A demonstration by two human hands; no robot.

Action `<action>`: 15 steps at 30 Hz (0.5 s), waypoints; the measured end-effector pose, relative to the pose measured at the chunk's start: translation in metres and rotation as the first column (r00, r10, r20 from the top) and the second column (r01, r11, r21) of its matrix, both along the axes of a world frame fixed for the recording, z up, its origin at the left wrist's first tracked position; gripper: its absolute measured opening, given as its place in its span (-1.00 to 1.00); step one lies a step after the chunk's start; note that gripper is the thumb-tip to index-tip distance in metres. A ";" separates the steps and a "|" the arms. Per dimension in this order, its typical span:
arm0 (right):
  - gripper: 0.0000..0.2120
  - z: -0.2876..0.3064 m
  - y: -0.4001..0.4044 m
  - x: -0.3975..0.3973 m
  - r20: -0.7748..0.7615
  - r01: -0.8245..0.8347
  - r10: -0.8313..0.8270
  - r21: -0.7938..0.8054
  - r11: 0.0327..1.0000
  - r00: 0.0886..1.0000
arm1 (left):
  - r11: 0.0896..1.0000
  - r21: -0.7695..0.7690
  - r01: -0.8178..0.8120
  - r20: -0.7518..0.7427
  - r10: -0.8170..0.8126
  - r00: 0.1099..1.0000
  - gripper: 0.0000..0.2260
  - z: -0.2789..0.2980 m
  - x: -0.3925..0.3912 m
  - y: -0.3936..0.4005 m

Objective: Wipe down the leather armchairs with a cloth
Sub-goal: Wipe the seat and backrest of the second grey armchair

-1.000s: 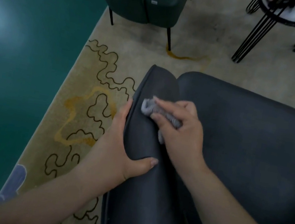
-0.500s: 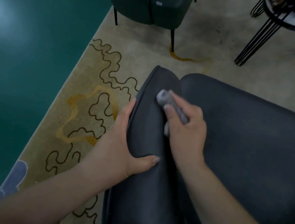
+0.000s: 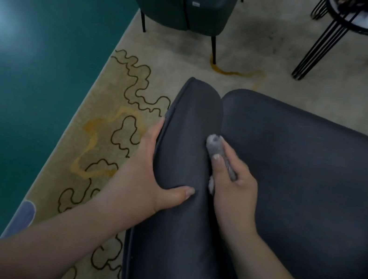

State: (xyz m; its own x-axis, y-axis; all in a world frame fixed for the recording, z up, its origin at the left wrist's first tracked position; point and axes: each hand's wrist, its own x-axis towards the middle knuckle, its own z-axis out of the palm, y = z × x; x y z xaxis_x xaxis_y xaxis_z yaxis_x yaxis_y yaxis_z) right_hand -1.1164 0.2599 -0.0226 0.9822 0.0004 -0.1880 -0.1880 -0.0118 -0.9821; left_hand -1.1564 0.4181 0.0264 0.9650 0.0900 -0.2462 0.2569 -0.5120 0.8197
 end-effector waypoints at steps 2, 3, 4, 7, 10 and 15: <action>-0.70 0.016 0.008 0.004 0.136 -0.104 0.110 -0.048 0.993 0.985 | 1.000 0.009 -0.004 0.006 0.004 1.000 0.06 0.000 0.000 -0.001; -0.69 0.022 0.016 0.014 0.211 -0.156 0.170 -0.085 0.984 0.963 | 1.000 0.021 -0.002 0.013 0.002 1.000 0.05 -0.001 0.000 -0.001; -0.69 0.025 0.025 0.028 0.255 -0.172 0.196 -0.111 0.979 0.947 | 0.999 0.033 0.000 0.018 -0.001 1.000 0.05 -0.001 0.000 -0.001; -0.71 0.026 0.039 0.068 0.153 -0.047 0.056 -0.068 0.997 0.987 | 1.000 0.027 -0.005 0.002 0.005 1.000 0.09 -0.001 0.001 0.000; -0.68 0.013 0.031 0.068 0.075 0.000 0.007 -0.093 0.996 0.997 | 1.000 0.014 -0.005 -0.036 0.005 0.999 0.09 0.000 -0.001 0.001; -0.70 0.008 0.002 0.010 -0.057 -0.021 0.015 -0.121 0.992 0.998 | 0.999 0.049 -0.012 -0.097 0.017 0.995 0.10 0.010 -0.001 -0.002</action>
